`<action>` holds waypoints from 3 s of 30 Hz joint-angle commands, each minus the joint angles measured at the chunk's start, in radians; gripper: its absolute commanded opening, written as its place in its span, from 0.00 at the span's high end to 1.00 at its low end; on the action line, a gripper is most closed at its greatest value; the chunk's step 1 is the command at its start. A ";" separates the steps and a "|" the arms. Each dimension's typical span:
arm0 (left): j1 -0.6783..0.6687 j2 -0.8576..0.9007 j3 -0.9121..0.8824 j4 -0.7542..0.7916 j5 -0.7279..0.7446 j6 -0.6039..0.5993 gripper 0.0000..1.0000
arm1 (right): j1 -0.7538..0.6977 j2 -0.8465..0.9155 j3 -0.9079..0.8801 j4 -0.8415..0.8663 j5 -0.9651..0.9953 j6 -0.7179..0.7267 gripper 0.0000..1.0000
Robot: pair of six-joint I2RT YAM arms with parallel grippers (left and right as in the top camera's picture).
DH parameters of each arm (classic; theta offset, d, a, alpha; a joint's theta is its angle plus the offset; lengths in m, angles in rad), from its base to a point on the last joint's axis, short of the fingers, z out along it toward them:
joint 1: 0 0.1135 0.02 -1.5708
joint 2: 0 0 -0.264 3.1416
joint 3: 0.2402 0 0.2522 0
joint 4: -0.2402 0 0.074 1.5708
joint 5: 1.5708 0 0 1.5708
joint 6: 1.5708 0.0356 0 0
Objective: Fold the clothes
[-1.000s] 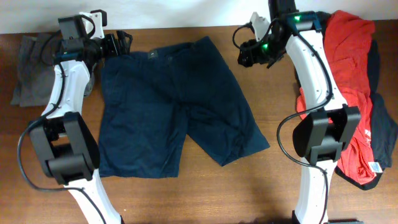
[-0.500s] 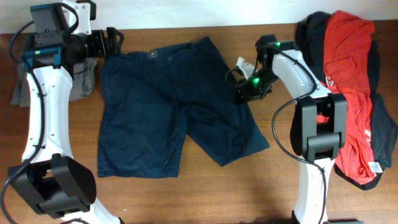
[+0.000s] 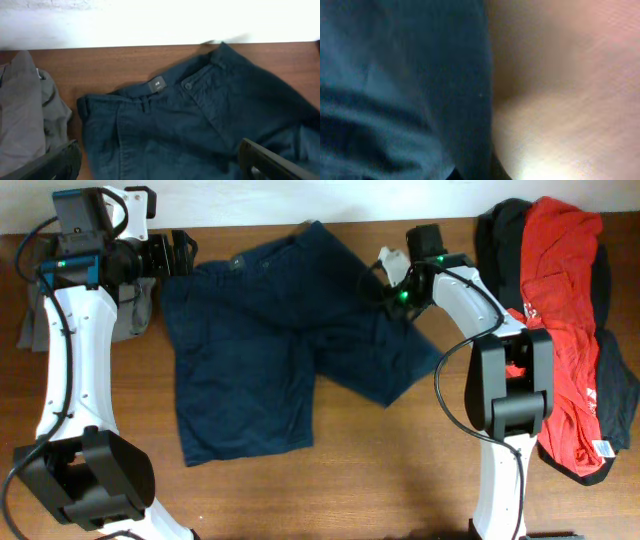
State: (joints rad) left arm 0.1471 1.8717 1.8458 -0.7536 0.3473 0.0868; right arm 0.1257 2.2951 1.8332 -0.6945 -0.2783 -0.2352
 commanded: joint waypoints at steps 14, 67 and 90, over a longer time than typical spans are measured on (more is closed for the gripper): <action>-0.020 0.000 0.006 -0.017 -0.005 0.016 0.01 | -0.162 0.002 0.450 -0.397 -0.033 0.127 0.01; -0.020 0.000 0.006 -0.056 -0.034 0.017 0.01 | -0.123 -0.185 -0.050 -0.640 0.048 0.369 0.96; -0.020 0.000 0.006 -0.115 -0.154 0.017 0.01 | 0.080 -0.208 -0.385 -0.553 0.080 0.427 0.88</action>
State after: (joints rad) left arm 0.1272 1.8721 1.8458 -0.8654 0.2230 0.0872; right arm 0.2119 2.1048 1.4498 -1.2594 -0.2066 0.1799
